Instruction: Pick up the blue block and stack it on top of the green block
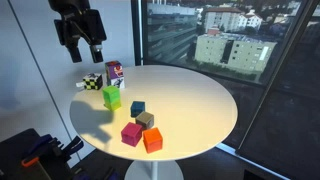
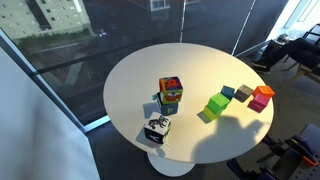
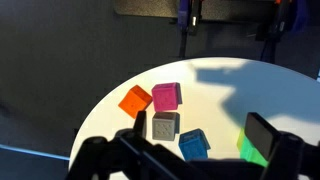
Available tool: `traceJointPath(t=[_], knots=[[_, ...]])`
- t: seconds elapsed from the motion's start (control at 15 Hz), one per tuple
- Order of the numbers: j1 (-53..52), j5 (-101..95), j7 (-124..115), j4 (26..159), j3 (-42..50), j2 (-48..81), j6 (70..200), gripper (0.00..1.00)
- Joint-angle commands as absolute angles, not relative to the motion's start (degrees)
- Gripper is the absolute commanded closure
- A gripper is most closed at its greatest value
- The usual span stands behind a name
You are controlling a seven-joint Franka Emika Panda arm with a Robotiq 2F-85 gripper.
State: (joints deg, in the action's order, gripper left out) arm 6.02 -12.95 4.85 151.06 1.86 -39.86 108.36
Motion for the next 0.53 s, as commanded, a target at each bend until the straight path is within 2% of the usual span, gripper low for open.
traceJointPath(t=[0.0, 0.47], knots=[[5.30, -13.32, 4.48, 150.95, 2.45, -39.86, 108.15, 0.00], [5.47, -13.17, 4.27, 150.22, 2.75, -38.92, 108.52, 0.00]])
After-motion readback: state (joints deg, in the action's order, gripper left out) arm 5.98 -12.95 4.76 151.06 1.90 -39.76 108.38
